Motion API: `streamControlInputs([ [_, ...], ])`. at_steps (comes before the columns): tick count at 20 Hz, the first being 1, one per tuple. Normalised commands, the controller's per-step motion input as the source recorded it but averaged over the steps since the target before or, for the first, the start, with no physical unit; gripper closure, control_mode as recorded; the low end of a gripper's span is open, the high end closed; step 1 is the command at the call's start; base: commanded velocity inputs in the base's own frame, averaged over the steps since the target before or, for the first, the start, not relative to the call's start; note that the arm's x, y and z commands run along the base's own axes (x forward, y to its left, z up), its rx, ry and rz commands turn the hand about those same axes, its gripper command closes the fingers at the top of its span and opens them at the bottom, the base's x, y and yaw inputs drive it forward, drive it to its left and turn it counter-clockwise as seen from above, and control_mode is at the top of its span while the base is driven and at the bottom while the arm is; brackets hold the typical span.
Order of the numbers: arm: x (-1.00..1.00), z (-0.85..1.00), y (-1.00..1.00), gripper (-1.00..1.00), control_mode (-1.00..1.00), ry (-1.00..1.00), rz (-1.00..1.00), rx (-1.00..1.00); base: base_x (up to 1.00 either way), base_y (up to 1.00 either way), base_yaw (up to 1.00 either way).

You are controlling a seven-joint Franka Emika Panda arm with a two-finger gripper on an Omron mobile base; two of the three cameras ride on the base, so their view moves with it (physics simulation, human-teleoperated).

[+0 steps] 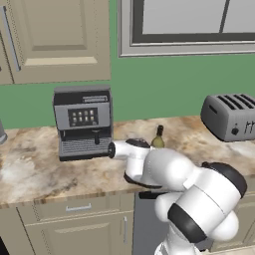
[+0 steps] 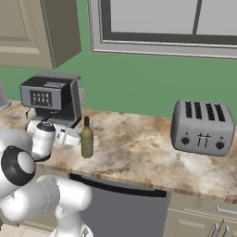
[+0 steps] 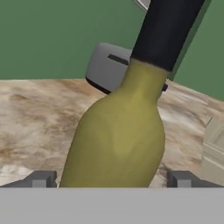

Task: There is a wine glass and glass cup on the dining counter. Place the wine bottle next to the wine glass and the juice bottle next to the glass cup.

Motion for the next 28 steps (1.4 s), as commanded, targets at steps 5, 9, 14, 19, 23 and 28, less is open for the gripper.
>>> streamControlInputs([
  [5, 0.22, -0.16, 0.0, -1.0, -1.0, 0.06, 0.01, 0.0, 0.0, 0.0, 0.0],
  [9, 0.21, -0.13, 0.0, -1.0, -1.0, 0.05, 0.0, -0.02, 0.0, 0.0, 0.0],
  [14, 0.16, -0.1, 0.0, -1.0, -1.0, 0.03, 0.0, -0.02, 0.0, 0.0, 0.0],
  [19, 0.12, -0.09, 0.0, -1.0, -1.0, 0.02, 0.0, 0.0, 0.0, 0.0, 0.0],
  [23, 0.01, -0.17, -0.01, 1.0, -1.0, 0.03, 0.0, 0.0, 0.0, 0.0, 0.0],
  [28, -0.02, -0.15, -0.13, 1.0, -1.0, 0.03, 0.0, 0.0, 0.0, 0.0, 0.0],
])
